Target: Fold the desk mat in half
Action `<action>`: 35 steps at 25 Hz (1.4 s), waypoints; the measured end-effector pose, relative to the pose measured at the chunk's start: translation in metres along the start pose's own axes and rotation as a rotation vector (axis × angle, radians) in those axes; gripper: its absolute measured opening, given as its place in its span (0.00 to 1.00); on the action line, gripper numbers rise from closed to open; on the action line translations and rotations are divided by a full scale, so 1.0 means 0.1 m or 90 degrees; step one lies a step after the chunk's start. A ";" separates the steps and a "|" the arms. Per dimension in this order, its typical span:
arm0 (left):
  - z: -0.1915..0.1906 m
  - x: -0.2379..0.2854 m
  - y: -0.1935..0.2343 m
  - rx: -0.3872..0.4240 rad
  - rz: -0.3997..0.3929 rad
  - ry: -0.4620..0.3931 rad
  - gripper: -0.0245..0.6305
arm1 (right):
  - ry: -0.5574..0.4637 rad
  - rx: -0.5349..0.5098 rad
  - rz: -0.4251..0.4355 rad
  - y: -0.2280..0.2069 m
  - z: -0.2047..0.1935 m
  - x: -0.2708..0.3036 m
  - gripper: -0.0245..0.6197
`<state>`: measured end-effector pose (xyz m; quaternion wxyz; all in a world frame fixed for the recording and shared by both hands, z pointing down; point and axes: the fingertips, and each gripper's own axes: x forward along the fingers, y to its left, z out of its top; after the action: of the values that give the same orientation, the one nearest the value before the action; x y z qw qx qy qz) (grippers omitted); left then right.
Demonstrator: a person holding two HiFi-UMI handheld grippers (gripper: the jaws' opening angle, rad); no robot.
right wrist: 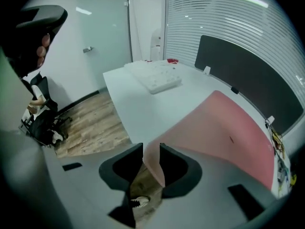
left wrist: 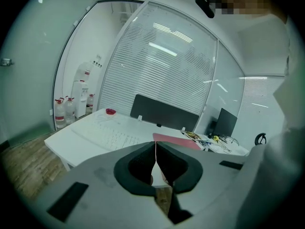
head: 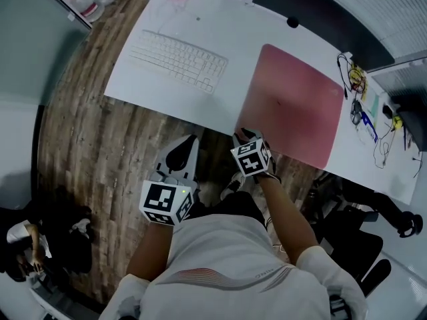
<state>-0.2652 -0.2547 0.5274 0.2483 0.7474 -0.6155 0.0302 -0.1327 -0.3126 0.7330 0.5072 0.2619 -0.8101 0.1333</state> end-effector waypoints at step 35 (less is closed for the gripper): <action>0.53 0.49 -1.59 0.085 -0.182 -0.049 0.06 | -0.240 0.282 -0.137 -1.42 -0.70 -1.65 0.16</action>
<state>-0.1187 -0.3019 0.4450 0.1758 0.8428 -0.5087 0.0070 0.0569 -0.3483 0.6100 0.2901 0.4702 -0.8088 0.2016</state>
